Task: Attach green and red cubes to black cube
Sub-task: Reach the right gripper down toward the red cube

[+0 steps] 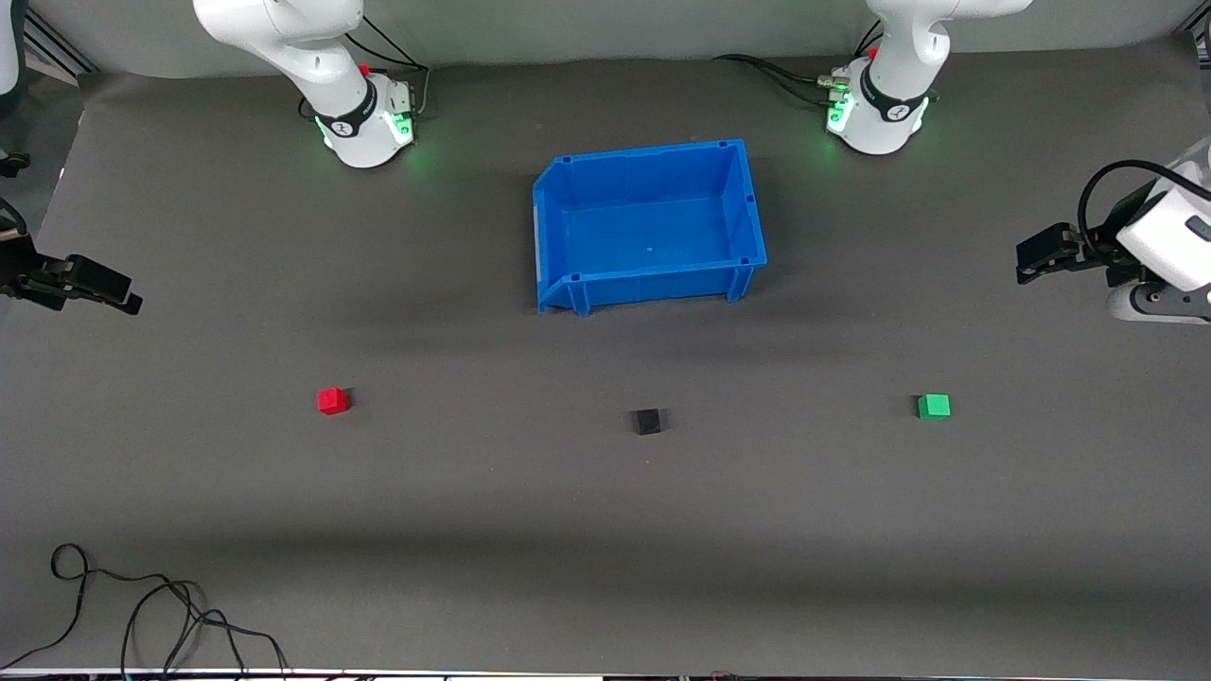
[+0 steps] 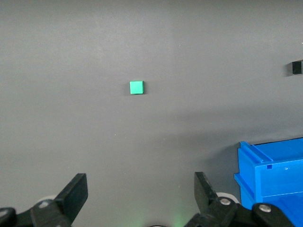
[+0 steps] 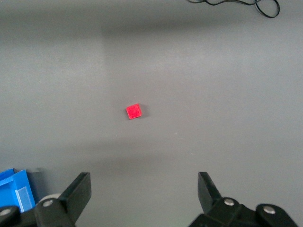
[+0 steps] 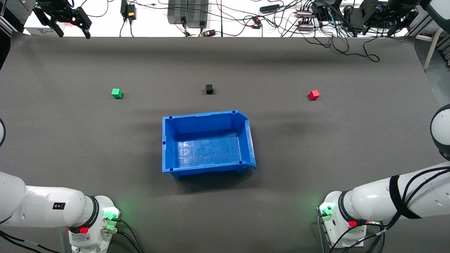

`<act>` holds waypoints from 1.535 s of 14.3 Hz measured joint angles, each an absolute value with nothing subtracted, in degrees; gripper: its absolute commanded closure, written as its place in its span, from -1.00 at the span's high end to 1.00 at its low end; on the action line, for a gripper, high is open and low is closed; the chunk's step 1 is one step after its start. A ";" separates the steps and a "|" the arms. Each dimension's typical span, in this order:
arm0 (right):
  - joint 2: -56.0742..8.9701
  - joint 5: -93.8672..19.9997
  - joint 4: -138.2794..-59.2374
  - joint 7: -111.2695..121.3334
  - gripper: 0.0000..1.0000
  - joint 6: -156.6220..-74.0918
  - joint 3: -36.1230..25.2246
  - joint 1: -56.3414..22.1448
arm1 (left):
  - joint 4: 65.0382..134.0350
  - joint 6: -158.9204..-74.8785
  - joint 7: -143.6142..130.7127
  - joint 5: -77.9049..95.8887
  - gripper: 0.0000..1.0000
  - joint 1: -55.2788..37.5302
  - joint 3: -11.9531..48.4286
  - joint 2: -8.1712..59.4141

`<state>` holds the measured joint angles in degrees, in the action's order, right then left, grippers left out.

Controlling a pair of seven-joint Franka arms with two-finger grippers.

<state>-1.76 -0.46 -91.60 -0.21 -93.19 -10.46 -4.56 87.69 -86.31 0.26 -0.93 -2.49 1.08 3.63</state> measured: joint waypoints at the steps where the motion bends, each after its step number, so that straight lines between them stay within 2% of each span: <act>1: -1.76 -0.46 -91.60 -0.21 1.00 -93.19 -10.46 -4.56 | 87.69 -86.31 0.26 -0.93 1.00 -2.49 1.08 3.63; 18: -1.99 -0.46 -91.94 2.13 1.00 -93.21 -10.48 -4.63 | 87.06 -86.31 -0.49 -0.91 1.00 -2.39 0.84 4.05; 22: -4.35 -0.77 -92.35 4.97 1.00 -93.71 -10.37 -4.76 | 85.96 -86.31 -10.66 -0.91 1.00 -2.09 0.33 4.83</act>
